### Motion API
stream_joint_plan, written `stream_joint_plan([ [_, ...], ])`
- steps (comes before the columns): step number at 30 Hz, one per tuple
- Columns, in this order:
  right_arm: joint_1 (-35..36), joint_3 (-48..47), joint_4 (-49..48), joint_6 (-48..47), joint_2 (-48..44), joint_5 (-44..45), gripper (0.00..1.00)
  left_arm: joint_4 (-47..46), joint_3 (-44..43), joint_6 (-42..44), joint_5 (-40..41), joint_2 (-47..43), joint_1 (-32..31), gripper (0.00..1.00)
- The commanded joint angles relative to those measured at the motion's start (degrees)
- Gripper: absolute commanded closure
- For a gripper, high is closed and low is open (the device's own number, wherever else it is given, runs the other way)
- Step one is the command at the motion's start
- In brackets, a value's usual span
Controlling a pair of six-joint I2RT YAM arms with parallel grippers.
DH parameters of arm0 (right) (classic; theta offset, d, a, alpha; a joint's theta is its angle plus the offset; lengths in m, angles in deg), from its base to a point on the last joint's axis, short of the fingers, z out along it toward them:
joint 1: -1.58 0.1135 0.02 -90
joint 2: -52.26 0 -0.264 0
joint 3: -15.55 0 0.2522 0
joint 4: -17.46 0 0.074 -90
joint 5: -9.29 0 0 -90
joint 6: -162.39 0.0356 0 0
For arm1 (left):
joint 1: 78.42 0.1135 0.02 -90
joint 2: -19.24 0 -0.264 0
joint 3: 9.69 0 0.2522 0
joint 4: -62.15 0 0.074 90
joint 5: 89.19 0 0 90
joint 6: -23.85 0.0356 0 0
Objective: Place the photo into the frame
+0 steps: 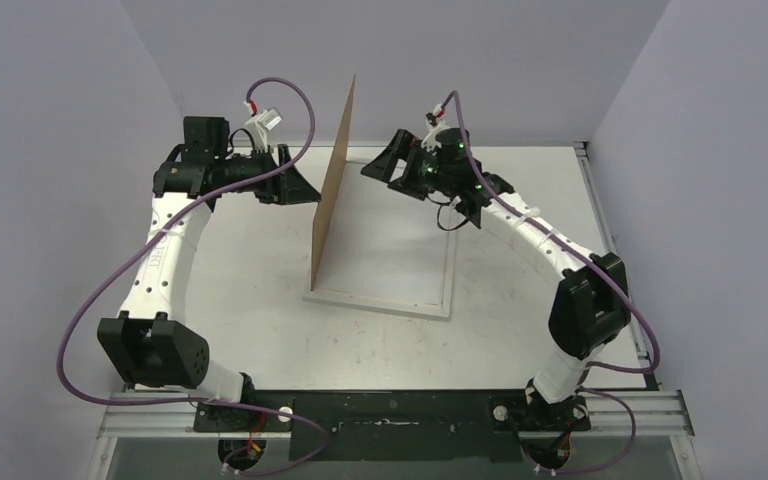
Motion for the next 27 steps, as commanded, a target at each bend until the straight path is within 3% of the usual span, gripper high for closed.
stream_joint_plan([
  [1, -1.9, -5.7, 31.9, -18.3, -5.5, 25.9, 0.1, -0.5, -1.1, 3.1, 5.9, -0.3, 0.9, 0.43],
  [5, -4.1, 0.7, 36.0, -19.6, -8.2, 38.1, 0.1, -0.4, -1.1, 3.2, 5.9, -0.3, 1.0, 0.43],
  [9, -5.3, 6.8, 35.3, -21.8, -8.8, 40.8, 0.1, -0.3, -1.3, 3.1, 6.0, -0.3, 0.9, 0.43],
  [19, -6.5, 9.5, 30.1, -25.1, -2.1, 35.9, 0.02, -0.5, -1.9, 2.7, 5.9, 0.2, 0.9, 0.43],
  [27, -7.5, 7.1, 26.1, -27.5, 4.2, 33.7, 0.14, -0.2, -1.9, 2.9, 5.7, 0.0, 1.0, 0.43],
])
